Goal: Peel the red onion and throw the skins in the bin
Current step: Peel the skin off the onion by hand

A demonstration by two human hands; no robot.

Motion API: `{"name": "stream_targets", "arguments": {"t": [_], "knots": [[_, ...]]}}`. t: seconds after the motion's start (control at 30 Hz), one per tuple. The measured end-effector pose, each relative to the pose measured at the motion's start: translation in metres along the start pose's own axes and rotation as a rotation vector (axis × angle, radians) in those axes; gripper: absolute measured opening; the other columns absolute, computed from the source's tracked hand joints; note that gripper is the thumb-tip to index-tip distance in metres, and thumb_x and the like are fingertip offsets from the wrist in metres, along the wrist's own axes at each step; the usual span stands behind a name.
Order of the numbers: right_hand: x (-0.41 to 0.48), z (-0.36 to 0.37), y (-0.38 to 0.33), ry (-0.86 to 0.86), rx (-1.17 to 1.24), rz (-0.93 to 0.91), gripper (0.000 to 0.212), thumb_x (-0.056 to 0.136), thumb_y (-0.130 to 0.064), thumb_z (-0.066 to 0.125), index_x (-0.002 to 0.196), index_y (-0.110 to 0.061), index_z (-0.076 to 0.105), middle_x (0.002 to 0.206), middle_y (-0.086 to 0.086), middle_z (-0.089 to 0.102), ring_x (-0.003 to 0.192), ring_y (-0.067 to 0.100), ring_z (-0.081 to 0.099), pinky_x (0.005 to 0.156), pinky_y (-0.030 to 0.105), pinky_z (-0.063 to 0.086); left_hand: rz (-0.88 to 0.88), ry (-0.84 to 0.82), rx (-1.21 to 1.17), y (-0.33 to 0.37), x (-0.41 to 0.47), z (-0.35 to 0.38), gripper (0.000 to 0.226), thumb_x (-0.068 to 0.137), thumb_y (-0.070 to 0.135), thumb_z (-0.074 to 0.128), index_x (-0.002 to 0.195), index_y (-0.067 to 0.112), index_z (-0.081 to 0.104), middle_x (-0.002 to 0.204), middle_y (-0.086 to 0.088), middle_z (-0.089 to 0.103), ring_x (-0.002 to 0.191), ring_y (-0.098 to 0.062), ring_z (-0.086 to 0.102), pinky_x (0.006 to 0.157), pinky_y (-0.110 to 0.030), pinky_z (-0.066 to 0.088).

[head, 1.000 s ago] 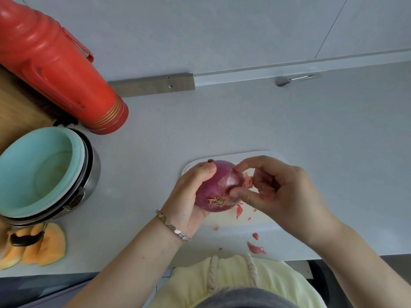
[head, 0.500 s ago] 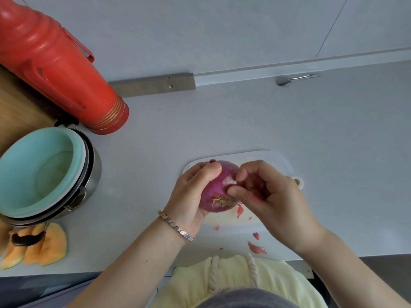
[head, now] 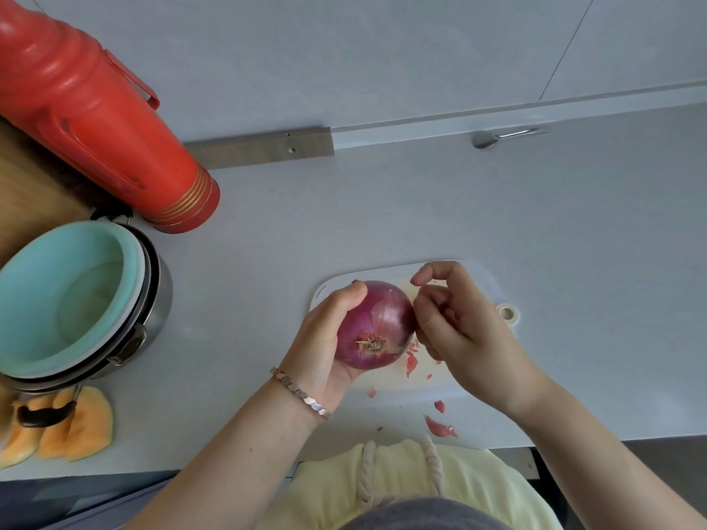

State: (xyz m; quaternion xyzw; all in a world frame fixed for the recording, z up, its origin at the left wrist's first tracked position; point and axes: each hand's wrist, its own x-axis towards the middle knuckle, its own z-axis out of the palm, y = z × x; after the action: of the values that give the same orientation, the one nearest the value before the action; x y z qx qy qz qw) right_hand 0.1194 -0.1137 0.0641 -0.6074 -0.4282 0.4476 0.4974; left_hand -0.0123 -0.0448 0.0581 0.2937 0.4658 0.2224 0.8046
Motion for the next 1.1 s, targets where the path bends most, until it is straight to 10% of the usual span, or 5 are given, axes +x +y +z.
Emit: {"name": "stream_targets", "arguments": {"t": [0.23, 0.4, 0.93, 1.0, 1.1], "knots": [[0.007, -0.017, 0.004, 0.090, 0.744, 0.297, 0.043, 0.092, 0.006, 0.021, 0.073, -0.009, 0.056, 0.048, -0.007, 0.032, 0.038, 0.003, 0.025, 0.033, 0.012, 0.019, -0.179, -0.093, -0.453, 0.005, -0.006, 0.007, 0.048, 0.059, 0.039, 0.064, 0.092, 0.004, 0.061, 0.083, -0.018, 0.067, 0.073, -0.032, 0.067, 0.054, -0.040, 0.057], [0.005, -0.018, 0.009, 0.127, 0.652, 0.353, 0.048, 0.077, 0.008, 0.019, 0.044, -0.016, 0.044, 0.045, -0.003, 0.037, 0.037, 0.009, 0.026, 0.033, 0.013, 0.018, -0.271, -0.158, -0.569, 0.006, -0.006, 0.011, 0.051, 0.059, 0.041, 0.062, 0.088, -0.001, 0.066, 0.085, -0.021, 0.068, 0.077, -0.032, 0.067, 0.054, -0.040, 0.058], [0.000, -0.011, 0.005, 0.050, 0.342, 0.227, 0.023, 0.071, -0.018, 0.039, 0.053, -0.017, 0.025, 0.050, -0.005, 0.027, 0.044, 0.010, 0.017, 0.039, 0.015, 0.017, -0.263, -0.066, -0.499, 0.000, -0.001, 0.005, 0.058, 0.063, 0.044, 0.062, 0.105, 0.004, 0.061, 0.091, -0.020, 0.068, 0.082, -0.032, 0.067, 0.059, -0.040, 0.059], [0.001, -0.009, 0.002, 0.082, 0.314, 0.229, 0.046, 0.086, -0.034, 0.054, 0.050, -0.019, 0.030, 0.047, -0.008, 0.028, 0.041, 0.009, 0.021, 0.037, 0.015, 0.021, -0.219, -0.088, -0.468, -0.001, -0.001, 0.005, 0.053, 0.063, 0.043, 0.061, 0.097, 0.003, 0.064, 0.087, -0.019, 0.068, 0.080, -0.031, 0.066, 0.060, -0.040, 0.059], [0.000, -0.004, -0.004, 0.139, 0.273, 0.227, 0.028, 0.073, -0.037, 0.059, 0.054, -0.019, 0.050, 0.041, -0.011, 0.034, 0.035, 0.006, 0.026, 0.036, 0.013, 0.026, -0.117, -0.096, -0.383, -0.002, -0.001, 0.004, 0.041, 0.063, 0.042, 0.061, 0.081, 0.007, 0.071, 0.085, -0.018, 0.068, 0.081, -0.032, 0.066, 0.065, -0.042, 0.058]]}}
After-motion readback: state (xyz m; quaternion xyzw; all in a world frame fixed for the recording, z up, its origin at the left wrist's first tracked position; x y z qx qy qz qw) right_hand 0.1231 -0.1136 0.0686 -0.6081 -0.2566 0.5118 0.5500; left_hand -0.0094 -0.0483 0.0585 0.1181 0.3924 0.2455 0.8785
